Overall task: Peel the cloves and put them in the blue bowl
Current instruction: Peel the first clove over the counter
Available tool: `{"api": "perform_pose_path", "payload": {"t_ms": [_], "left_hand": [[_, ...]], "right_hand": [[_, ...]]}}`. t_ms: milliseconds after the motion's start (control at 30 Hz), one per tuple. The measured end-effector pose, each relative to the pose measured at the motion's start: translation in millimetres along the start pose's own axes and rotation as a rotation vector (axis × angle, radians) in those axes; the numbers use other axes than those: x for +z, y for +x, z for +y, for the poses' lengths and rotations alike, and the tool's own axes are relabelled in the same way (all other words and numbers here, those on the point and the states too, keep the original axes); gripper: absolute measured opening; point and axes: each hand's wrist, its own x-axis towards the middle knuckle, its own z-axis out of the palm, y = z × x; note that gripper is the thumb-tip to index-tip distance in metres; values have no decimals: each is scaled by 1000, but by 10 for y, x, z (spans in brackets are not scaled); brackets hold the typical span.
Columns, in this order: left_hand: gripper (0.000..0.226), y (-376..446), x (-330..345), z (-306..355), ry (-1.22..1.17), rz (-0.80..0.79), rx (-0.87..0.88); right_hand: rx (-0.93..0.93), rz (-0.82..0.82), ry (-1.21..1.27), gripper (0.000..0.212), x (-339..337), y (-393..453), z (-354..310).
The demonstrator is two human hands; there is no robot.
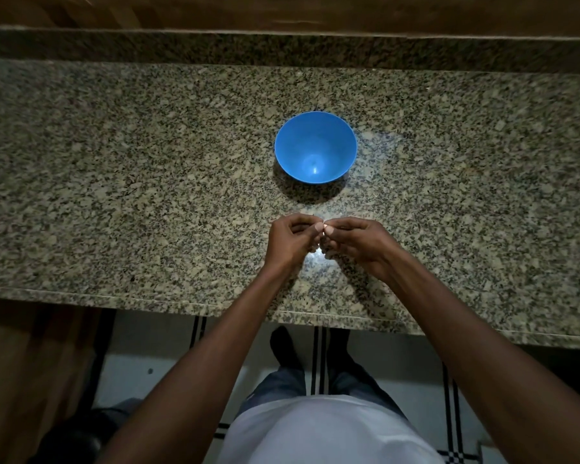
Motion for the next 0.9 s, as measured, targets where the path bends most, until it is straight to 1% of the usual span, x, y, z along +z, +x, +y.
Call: {"api": "perform_pose_path", "payload": {"t_ms": [67,200,300,433,500,567,633,700,733,767,833,900], "left_hand": [[15,1,6,-3,-14,-10,0],[19,16,30,12,0,-20,-27],[18,13,65,14,-43,-9,-81],[19,28,116,3,-130,-17,-219],[18,36,140,22,-232,-30,-323],[17,47,162,48,-312,-41,-423],[18,67,167,64,-376,-48,-498],[17,79,155,83,-416,-55,-520],[15,75,140,94,-403,-50,-494],[13,54,117,110,-361,-41,-444],[18,4,51,105,-246,-33,-289],[18,-15,-14,79,-121,-50,-108]], "right_hand": [[-1,6,1,25,-11,-14,-17],[-163,130,-176,19,24,-31,13],[-268,197,-279,18,50,14,54],[-385,286,-521,11,74,39,89],[-467,310,-615,9,94,28,91],[-569,321,-707,13,115,7,84],[-619,320,-746,15,118,9,91],[-568,310,-680,13,106,22,99],[-492,283,-585,10,99,25,93],[-395,240,-460,9,92,19,76],[-228,160,-233,17,67,-5,29],[-131,134,-136,21,26,-14,-26]]}}
